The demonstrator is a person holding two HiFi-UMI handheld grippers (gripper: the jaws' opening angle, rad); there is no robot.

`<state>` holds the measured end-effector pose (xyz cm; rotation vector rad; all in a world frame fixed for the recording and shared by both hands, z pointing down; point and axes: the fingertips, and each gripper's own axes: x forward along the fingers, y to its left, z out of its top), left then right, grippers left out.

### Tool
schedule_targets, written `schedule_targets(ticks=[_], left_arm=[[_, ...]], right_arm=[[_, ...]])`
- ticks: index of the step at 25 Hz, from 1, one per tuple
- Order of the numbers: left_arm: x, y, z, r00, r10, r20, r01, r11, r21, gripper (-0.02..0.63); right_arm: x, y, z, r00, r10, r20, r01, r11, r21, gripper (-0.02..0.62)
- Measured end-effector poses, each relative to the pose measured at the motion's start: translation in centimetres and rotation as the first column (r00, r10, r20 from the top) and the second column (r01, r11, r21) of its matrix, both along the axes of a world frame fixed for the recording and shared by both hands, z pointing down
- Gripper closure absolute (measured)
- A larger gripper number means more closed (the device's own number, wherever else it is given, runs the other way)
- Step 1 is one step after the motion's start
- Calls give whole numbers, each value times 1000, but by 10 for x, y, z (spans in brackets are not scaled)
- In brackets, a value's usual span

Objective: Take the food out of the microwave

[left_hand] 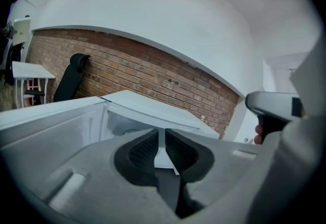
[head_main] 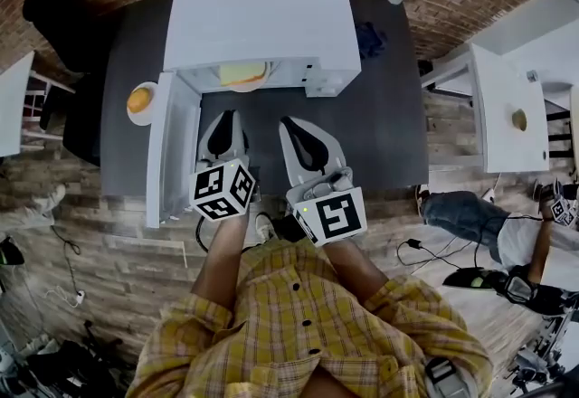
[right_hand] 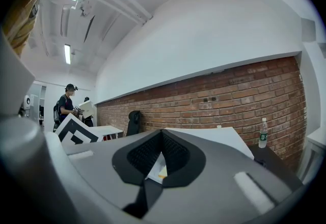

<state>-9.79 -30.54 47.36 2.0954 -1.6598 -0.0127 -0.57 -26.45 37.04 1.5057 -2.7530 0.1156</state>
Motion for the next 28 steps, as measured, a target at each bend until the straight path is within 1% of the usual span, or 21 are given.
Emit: schedule_targets(ticks=[3, 8, 11, 15, 20, 21, 24, 28], left_arm=[[-3, -9, 13, 997, -25, -73, 24, 1000, -19, 565], [-7, -20, 41, 989, -68, -129, 56, 994, -92, 557], [-8, -28, 56, 977, -94, -190, 68, 988, -137, 556], [-11, -38, 77, 947, -128, -295, 75, 980, -185, 540], [-15, -48, 96, 924, -162, -346, 87, 971, -225, 535], [-14, -51, 99, 918, -165, -361, 83, 969, -233, 526], [-11, -59, 110, 889, -178, -421, 71, 964, -258, 511], [-9, -67, 135, 842, -218, -493, 63, 948, -313, 511]], right_arm=[[0, -3, 4, 1000, -2, -2, 2, 1000, -9, 592], [-2, -7, 9, 1000, -12, -4, 12, 1000, -24, 592], [-3, -11, 11, 1000, -16, -8, 16, 999, -29, 592], [-4, -15, 13, 1000, -19, -11, 18, 999, -36, 592], [-3, -21, 18, 1000, -17, -17, 16, 999, -45, 592], [-2, -22, 19, 1000, -17, -17, 16, 999, -47, 592], [0, -24, 22, 1000, -16, -19, 15, 998, -55, 592], [1, -28, 27, 1000, -15, -18, 14, 998, -66, 592]])
